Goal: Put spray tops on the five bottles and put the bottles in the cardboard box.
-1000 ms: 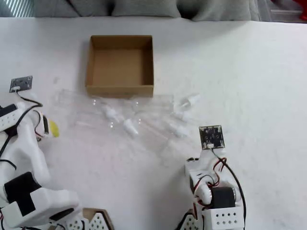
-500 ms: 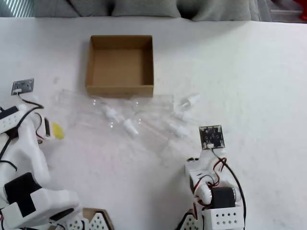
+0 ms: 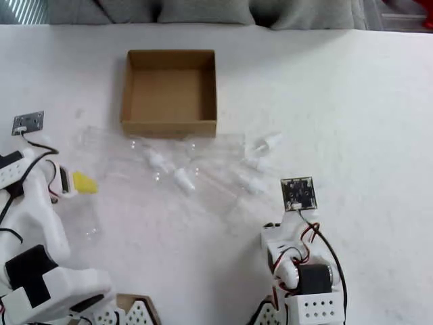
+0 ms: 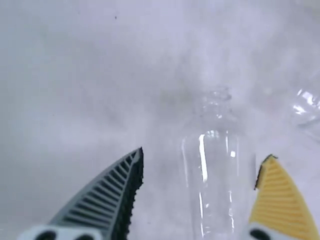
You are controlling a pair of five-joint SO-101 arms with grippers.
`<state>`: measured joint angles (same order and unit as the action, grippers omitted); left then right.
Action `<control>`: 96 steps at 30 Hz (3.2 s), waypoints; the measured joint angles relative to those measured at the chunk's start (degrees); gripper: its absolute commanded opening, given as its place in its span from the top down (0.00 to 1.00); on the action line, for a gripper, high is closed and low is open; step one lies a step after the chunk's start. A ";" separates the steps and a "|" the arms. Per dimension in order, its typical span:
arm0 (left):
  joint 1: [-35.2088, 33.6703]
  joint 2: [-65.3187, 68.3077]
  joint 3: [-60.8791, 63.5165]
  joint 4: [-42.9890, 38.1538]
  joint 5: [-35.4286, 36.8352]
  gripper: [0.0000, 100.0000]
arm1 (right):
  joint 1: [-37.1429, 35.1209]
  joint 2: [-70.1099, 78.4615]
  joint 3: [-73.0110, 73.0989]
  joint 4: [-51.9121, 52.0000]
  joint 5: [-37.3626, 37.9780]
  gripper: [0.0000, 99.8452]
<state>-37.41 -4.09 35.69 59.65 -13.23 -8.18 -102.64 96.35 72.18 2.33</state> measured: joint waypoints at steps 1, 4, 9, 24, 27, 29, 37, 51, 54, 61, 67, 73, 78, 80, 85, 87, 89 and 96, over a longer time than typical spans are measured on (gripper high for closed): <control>0.00 0.00 0.00 0.00 0.79 0.64 | 0.00 0.00 0.00 0.00 0.00 0.98; 0.00 0.00 0.00 0.00 3.52 0.64 | 0.00 0.00 0.00 0.00 0.00 0.98; 0.00 0.00 2.29 -0.53 9.67 0.64 | 0.00 0.00 0.00 0.00 0.00 0.98; 1.76 -0.09 6.86 -7.56 20.84 0.64 | 0.00 0.00 0.00 0.00 0.00 0.98; 2.20 -0.09 7.30 -7.56 21.10 0.67 | 0.09 0.00 0.00 0.00 0.00 0.98; 2.20 -0.09 7.30 -7.56 22.07 0.67 | 0.09 0.00 0.00 0.00 0.00 0.98; 2.29 -0.09 7.30 -8.88 22.68 0.68 | 0.00 0.00 0.00 0.00 0.00 0.98; 5.71 -0.09 8.70 -9.76 22.77 0.90 | 0.00 0.00 0.00 0.00 0.00 0.98; 5.71 -0.09 8.70 -10.02 22.77 0.89 | 0.09 0.00 0.00 0.00 0.00 0.98; 5.71 -0.09 8.70 -10.11 18.20 0.89 | 0.00 0.00 0.00 0.00 0.00 0.98; 5.71 -0.09 8.70 -10.11 15.91 0.89 | 3.52 -0.09 -2.11 0.00 0.00 0.97; 5.71 -0.09 8.70 -9.85 13.45 0.89 | 10.02 -0.09 -3.52 -7.03 0.00 0.97; 5.71 -0.09 8.70 -8.70 8.97 0.89 | 10.02 -0.26 -3.52 -18.20 9.58 0.98; 5.71 -0.09 8.70 -8.70 8.62 0.89 | 10.20 -0.26 -3.52 -21.45 14.68 0.98; 5.71 -0.18 8.70 -8.53 8.44 0.89 | 8.09 -0.18 -4.57 -23.91 17.85 0.98; 5.89 -0.18 8.70 -8.53 8.35 0.89 | 5.71 -0.18 -5.63 -22.24 18.37 0.98; 6.42 -0.18 8.70 -8.53 7.03 0.89 | 3.52 -0.18 -6.59 -20.31 18.55 0.98; 6.95 -0.18 8.70 -7.30 5.01 0.89 | 1.05 2.46 -10.20 -19.34 18.81 0.98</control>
<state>-30.46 -4.26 44.40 52.35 -8.22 -7.12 -100.18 86.15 52.84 21.14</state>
